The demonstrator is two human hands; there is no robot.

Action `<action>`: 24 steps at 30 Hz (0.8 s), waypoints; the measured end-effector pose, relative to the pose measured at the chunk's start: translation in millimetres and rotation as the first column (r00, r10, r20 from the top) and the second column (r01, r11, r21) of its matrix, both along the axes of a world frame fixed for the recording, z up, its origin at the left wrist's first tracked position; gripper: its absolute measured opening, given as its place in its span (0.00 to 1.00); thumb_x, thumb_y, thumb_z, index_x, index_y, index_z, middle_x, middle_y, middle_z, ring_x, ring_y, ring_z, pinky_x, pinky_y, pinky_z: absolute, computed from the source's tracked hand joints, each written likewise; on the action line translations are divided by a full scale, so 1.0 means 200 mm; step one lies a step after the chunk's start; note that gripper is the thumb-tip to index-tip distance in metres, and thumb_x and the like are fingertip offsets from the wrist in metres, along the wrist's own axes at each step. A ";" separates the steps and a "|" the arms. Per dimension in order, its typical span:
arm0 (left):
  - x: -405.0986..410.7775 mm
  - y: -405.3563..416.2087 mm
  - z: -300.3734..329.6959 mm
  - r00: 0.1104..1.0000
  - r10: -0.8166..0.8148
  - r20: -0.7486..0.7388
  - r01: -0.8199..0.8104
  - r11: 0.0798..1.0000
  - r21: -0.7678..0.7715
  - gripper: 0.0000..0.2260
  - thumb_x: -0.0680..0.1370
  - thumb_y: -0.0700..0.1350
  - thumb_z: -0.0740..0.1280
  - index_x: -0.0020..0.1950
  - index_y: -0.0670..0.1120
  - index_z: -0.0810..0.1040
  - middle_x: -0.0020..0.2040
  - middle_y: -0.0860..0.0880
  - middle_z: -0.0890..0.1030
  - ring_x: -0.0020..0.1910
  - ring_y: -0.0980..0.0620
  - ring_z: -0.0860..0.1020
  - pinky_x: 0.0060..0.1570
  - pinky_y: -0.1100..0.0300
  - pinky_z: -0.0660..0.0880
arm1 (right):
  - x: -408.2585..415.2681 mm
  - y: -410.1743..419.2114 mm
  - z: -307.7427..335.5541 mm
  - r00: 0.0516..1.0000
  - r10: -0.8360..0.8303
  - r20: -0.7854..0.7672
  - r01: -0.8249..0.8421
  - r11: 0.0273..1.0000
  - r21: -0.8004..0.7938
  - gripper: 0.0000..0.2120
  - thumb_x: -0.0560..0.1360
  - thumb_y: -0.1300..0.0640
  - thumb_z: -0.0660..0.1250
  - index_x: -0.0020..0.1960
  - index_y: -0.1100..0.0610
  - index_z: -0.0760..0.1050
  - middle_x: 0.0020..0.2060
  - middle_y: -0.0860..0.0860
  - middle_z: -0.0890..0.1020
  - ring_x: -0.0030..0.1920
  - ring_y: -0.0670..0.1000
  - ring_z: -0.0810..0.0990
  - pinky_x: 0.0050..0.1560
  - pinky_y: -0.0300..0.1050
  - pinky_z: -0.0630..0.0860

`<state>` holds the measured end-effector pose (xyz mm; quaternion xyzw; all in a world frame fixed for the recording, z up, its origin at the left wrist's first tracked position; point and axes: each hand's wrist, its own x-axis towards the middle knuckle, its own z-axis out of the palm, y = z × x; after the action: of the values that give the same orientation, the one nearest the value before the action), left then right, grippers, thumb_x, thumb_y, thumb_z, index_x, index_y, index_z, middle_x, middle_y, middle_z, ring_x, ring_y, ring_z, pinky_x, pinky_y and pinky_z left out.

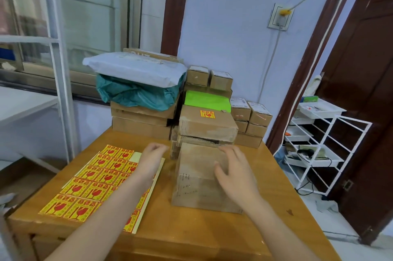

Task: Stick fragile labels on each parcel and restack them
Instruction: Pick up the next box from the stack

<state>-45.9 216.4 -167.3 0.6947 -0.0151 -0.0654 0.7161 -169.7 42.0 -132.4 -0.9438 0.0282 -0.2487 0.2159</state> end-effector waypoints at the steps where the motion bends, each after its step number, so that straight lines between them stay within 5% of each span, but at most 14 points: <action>1: 0.01 0.03 0.01 0.999 0.019 0.049 -0.021 0.999 0.046 0.06 0.80 0.45 0.62 0.54 0.45 0.74 0.49 0.50 0.75 0.52 0.49 0.71 0.51 0.55 0.66 | 0.01 0.06 0.02 0.999 0.046 -0.016 -0.046 0.998 0.043 0.18 0.80 0.54 0.60 0.69 0.54 0.67 0.64 0.45 0.69 0.63 0.42 0.67 0.61 0.31 0.58; 6: 0.08 0.20 -0.03 0.967 0.089 0.238 -0.159 0.943 0.293 0.05 0.80 0.43 0.61 0.51 0.45 0.75 0.45 0.50 0.76 0.46 0.48 0.74 0.43 0.56 0.70 | 0.13 0.35 0.06 0.976 0.215 -0.042 -0.208 0.969 0.130 0.17 0.80 0.53 0.59 0.68 0.54 0.69 0.63 0.45 0.73 0.63 0.43 0.70 0.62 0.34 0.65; 9: 0.15 0.32 -0.08 0.943 0.086 0.321 -0.245 0.832 0.498 0.06 0.78 0.44 0.62 0.51 0.44 0.76 0.48 0.44 0.78 0.39 0.49 0.76 0.39 0.56 0.71 | 0.24 0.51 0.02 0.961 0.271 -0.054 -0.259 0.953 0.159 0.18 0.80 0.52 0.59 0.69 0.53 0.69 0.64 0.47 0.74 0.63 0.45 0.71 0.64 0.42 0.70; 14: 0.29 0.45 -0.18 0.952 0.026 0.305 -0.258 0.605 0.754 0.17 0.78 0.48 0.64 0.63 0.41 0.73 0.62 0.40 0.74 0.61 0.40 0.71 0.55 0.51 0.69 | 0.45 0.69 -0.12 0.933 0.321 -0.162 -0.272 0.925 0.266 0.20 0.81 0.55 0.57 0.72 0.56 0.65 0.68 0.51 0.70 0.66 0.50 0.70 0.64 0.44 0.69; 24: 0.51 0.51 -0.25 0.939 -0.204 0.277 -0.222 0.255 0.941 0.21 0.78 0.54 0.60 0.68 0.47 0.69 0.68 0.47 0.70 0.68 0.46 0.65 0.63 0.51 0.66 | 0.78 0.80 -0.40 0.956 0.170 -0.239 -0.112 0.965 0.236 0.20 0.80 0.56 0.57 0.70 0.58 0.66 0.66 0.52 0.70 0.66 0.54 0.68 0.63 0.52 0.70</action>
<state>56.7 317.5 -217.8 0.9853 -0.0928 0.0658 0.1271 -13.3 201.3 -212.5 -0.9379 0.0156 -0.1033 0.3308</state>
